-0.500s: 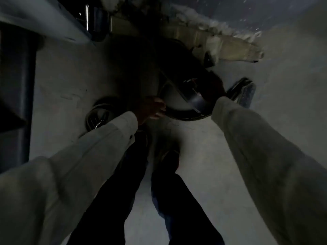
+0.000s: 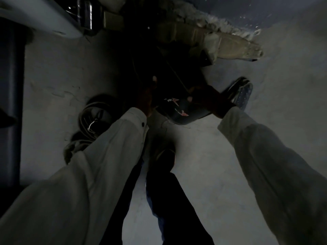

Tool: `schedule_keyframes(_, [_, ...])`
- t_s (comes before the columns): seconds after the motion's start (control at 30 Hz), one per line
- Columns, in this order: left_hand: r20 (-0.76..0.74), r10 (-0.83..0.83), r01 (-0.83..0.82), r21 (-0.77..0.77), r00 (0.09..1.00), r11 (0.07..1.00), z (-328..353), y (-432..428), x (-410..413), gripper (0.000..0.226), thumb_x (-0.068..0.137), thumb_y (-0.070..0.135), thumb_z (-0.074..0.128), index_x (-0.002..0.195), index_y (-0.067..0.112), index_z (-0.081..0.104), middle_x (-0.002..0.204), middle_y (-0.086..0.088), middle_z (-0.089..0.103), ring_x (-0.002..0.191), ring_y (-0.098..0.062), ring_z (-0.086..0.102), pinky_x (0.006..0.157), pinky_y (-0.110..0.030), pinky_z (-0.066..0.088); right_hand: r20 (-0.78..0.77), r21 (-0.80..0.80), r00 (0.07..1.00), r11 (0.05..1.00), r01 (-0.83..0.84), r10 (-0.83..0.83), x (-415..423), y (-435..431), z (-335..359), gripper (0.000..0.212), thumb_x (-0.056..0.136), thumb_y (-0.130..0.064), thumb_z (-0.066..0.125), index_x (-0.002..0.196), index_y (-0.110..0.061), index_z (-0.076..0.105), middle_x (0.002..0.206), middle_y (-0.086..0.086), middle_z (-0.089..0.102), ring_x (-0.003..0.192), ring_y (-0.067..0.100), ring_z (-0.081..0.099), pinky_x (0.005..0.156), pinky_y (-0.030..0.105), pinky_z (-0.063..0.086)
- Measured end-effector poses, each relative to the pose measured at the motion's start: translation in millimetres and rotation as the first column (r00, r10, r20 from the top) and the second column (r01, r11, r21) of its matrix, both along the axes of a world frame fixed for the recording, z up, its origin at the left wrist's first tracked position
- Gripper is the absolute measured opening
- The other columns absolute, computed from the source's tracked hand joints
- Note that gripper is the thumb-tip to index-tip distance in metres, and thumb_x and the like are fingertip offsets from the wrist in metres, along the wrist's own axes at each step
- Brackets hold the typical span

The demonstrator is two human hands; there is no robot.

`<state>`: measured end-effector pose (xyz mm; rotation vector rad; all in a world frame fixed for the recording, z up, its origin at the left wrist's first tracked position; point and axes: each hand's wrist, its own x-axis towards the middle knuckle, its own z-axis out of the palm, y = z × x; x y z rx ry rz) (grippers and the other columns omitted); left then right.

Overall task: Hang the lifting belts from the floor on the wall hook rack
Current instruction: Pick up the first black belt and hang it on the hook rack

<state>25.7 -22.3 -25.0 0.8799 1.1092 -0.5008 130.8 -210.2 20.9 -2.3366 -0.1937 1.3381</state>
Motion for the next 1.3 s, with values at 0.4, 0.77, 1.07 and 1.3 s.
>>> schedule_keyframes(0.4, [0.22, -0.099, 0.096, 0.027, 0.97, 0.995, 136.4, -34.7, -2.0, 0.056, 0.091, 0.028, 0.069, 0.141, 0.014, 0.048, 0.14, -0.006, 0.056, 0.12, -0.024, 0.059, 0.085, -0.035, 0.06, 0.041, 0.23, 0.885, 0.867, 0.443, -0.463, 27.7, 10.8, 122.6, 0.014, 0.101, -0.032, 0.056, 0.093, -0.021, 0.057, 0.087, -0.01, 0.057, 0.079, 0.001, 0.055, 0.074, 0.016, 0.043])
schedule_keyframes(0.77, [0.208, -0.47, 0.399, 0.307, 0.858, 0.864, 251.1, -32.1, 4.0, 0.059, 0.092, 0.043, 0.064, 0.145, 0.022, 0.048, 0.145, 0.001, 0.049, 0.131, -0.021, 0.049, 0.112, -0.038, 0.04, 0.046, 0.14, 0.932, 0.926, 0.35, -0.359, -33.7, -12.2, 252.0, 0.033, 0.1, -0.038, 0.056, 0.073, -0.019, 0.056, 0.079, 0.003, 0.058, 0.085, 0.023, 0.062, 0.083, 0.046, 0.051])
schedule_keyframes(1.07, [0.341, -0.16, 0.125, 0.124, 0.926, 0.984, 394.9, -37.4, -27.5, 0.063, 0.086, 0.062, 0.058, 0.13, 0.017, 0.062, 0.133, -0.013, 0.063, 0.123, -0.032, 0.06, 0.104, -0.05, 0.049, -0.191, 0.326, 0.818, 0.751, 0.574, -0.542, -89.1, -10.5, 394.2, 0.027, 0.099, 0.0, 0.053, 0.078, -0.014, 0.043, 0.063, 0.003, 0.039, 0.05, 0.012, 0.039, 0.043, 0.018, 0.032])
schedule_keyframes(1.3, [0.387, -0.641, 0.255, 0.689, 0.663, 0.679, 547.9, -11.0, 0.8, 0.019, 0.099, 0.018, 0.053, 0.11, 0.003, 0.059, 0.099, -0.013, 0.055, 0.083, -0.005, 0.055, 0.071, -0.014, 0.039, -0.219, 0.521, 0.762, 0.587, 0.62, -0.61, -113.9, 6.0, 520.5, 0.027, 0.1, -0.024, 0.059, 0.075, -0.016, 0.052, 0.057, -0.001, 0.063, 0.05, 0.012, 0.061, 0.049, 0.02, 0.049])
